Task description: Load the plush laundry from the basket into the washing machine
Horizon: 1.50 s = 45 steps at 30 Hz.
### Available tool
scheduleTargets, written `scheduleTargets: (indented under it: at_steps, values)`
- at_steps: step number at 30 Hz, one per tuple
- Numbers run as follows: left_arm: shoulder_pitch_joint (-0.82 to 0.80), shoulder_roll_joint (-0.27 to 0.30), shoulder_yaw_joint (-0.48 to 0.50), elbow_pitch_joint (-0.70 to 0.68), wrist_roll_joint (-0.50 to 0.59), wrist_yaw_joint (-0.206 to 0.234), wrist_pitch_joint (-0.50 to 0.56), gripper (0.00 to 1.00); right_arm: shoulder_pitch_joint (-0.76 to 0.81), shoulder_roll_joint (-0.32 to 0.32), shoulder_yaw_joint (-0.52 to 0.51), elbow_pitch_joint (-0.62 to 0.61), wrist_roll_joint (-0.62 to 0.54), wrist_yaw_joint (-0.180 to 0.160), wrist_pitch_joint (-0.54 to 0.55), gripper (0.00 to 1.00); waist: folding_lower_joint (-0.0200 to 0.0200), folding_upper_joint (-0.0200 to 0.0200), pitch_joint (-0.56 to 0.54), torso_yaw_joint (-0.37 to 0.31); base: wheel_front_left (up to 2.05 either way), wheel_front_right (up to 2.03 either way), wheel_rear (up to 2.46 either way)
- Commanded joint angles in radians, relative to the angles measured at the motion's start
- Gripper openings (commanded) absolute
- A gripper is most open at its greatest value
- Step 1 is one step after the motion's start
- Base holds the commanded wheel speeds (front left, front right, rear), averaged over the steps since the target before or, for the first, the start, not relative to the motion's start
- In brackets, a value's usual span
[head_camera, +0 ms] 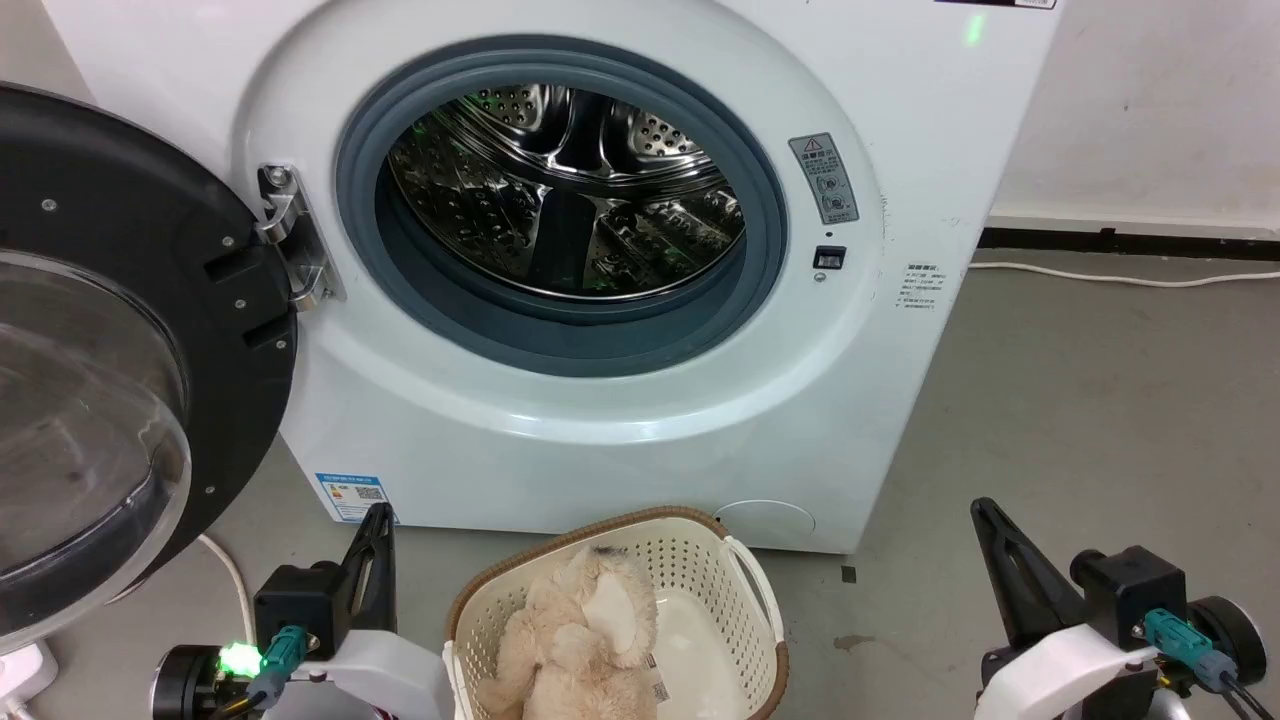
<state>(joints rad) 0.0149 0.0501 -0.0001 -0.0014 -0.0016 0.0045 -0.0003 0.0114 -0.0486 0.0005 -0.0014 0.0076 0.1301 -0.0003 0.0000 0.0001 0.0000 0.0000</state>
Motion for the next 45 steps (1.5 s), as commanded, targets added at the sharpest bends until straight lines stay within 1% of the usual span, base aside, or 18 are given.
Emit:
scheduleTargets:
  at_steps: [1,45]
  values:
    - [-0.015,0.000,0.000,0.001,0.002,-0.005,0.000,0.00,-0.011,-0.002,0.000,0.001,-0.008,0.001,0.000,0.00,0.0000,-0.0001,0.000,0.000,0.00,0.00,0.00]
    - [-0.015,0.000,0.000,0.001,0.002,-0.005,0.000,0.00,-0.011,-0.002,0.000,0.001,-0.008,0.001,0.000,0.00,0.0000,-0.0001,0.000,0.000,0.00,0.00,0.00]
